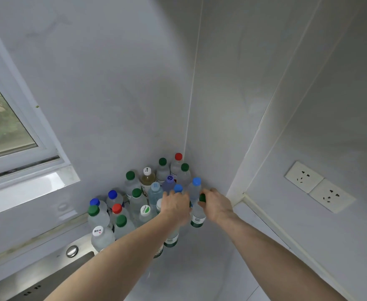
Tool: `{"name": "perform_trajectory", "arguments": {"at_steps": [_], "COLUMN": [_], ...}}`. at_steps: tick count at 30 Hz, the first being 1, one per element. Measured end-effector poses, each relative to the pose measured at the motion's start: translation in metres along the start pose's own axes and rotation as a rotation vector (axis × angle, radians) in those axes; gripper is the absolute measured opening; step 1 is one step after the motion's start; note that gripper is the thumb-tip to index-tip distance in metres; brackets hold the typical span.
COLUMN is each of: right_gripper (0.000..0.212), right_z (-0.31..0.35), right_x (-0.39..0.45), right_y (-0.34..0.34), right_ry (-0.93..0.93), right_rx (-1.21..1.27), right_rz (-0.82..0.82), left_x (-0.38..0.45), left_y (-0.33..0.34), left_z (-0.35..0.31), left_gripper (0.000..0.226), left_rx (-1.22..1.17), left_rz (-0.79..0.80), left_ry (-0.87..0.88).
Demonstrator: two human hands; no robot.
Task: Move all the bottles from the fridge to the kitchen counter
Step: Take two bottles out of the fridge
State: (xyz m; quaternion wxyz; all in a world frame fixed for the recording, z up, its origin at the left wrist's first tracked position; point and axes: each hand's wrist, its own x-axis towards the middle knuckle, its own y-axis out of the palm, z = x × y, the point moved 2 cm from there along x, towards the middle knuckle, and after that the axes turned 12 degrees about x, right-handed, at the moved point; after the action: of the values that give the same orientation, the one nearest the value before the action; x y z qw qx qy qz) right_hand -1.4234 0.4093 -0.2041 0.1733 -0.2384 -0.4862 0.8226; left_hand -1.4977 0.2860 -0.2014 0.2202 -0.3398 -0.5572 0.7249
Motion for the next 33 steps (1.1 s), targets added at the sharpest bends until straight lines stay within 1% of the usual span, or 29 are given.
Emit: {"name": "perform_trajectory", "arguments": {"at_steps": [5,10,13,16,18,21,26,29,33], "right_gripper": [0.029,0.033,0.032,0.032,0.039,0.052,0.058,0.064,0.063], "right_z": [0.004,0.004,0.000,-0.005,-0.006,-0.005,-0.005,-0.006,-0.011], "right_x": [0.005,0.001,-0.008,-0.019,-0.032,-0.062,-0.132,-0.182,-0.243], "right_y": [0.002,0.003,-0.002,-0.008,-0.013,-0.020,-0.024,-0.030,-0.032], "right_ry": [-0.020,-0.029,-0.021,-0.017,-0.031,-0.076,-0.131,-0.123,-0.064], "right_rx": [-0.024,-0.044,-0.038,0.014,0.049,0.114,0.212,0.262,0.271], "right_rz": [-0.006,0.007,0.009,0.001,-0.016,-0.054,-0.054,-0.066,-0.100], "left_x": [0.000,-0.008,-0.022,-0.042,-0.063,-0.099,-0.159,-0.187,-0.212], "left_y": [-0.002,-0.010,-0.015,-0.022,-0.028,-0.032,-0.029,-0.027,-0.030], "left_z": [0.004,0.014,0.021,0.025,0.026,0.026,0.026,0.022,0.013], "left_gripper": [0.046,0.041,0.043,0.049,0.051,0.050,0.053,0.049,0.050], "left_rx": [0.004,-0.017,-0.041,-0.055,-0.064,-0.109,-0.177,-0.198,-0.208], "left_rz": [-0.003,-0.052,-0.066,-0.048,-0.070,-0.154,-0.239,-0.262,-0.263], "left_ry": [0.015,0.012,0.002,0.008,0.015,0.032,0.074,0.115,0.219]}}
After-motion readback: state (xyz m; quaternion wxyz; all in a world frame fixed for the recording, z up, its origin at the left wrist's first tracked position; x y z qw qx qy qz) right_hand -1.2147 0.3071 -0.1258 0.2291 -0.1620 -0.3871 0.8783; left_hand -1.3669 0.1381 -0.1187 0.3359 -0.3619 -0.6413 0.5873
